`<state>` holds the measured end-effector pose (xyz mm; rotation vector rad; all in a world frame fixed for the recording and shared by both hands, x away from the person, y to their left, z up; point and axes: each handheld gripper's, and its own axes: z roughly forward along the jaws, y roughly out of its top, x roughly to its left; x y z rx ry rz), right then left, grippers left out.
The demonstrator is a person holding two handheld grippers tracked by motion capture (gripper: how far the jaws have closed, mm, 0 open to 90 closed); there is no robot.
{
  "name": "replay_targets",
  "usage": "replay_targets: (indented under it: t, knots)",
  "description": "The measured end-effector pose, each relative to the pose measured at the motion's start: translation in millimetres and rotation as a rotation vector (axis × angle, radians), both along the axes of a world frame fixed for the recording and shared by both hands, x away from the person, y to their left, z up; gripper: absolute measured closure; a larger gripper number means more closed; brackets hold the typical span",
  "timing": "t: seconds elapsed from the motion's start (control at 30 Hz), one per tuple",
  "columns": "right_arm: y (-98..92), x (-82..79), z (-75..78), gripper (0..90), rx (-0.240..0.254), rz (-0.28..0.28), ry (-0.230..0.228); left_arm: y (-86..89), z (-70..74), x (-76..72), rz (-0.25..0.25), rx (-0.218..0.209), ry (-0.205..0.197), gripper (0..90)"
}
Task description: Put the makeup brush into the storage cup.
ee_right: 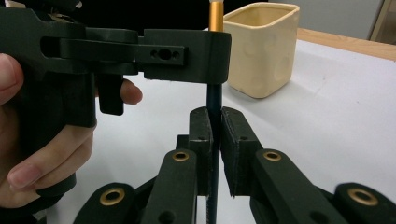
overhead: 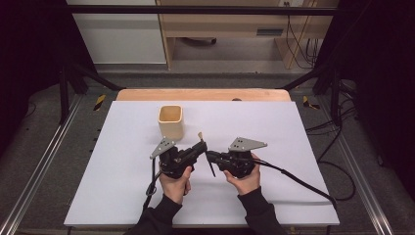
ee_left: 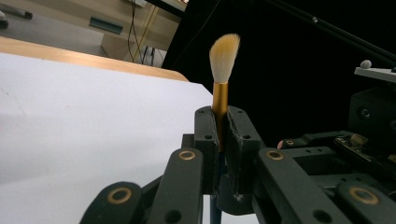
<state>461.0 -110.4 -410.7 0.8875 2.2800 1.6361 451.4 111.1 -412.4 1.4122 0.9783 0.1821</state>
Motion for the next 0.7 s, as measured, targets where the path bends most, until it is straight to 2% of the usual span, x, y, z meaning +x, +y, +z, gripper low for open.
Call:
replay_targets:
  t: [0.33, 0.6, 0.7]
  knots:
    - [-3.8, -1.6, 3.2, 66.1, -0.026, -0.049, -0.032, 12.6, 7.7, 0.0, 0.025, 0.041, -0.04, 83.0]
    - [-10.0, -0.1, 3.6, 49.2, -0.049, -0.11, -0.035, 24.7, 14.2, 1.7, 0.038, 0.072, -0.057, 83.0]
    - [-12.3, 0.2, 3.5, 45.8, -0.05, -0.124, -0.037, 26.8, 15.6, 2.0, 0.039, 0.079, -0.061, 83.0]
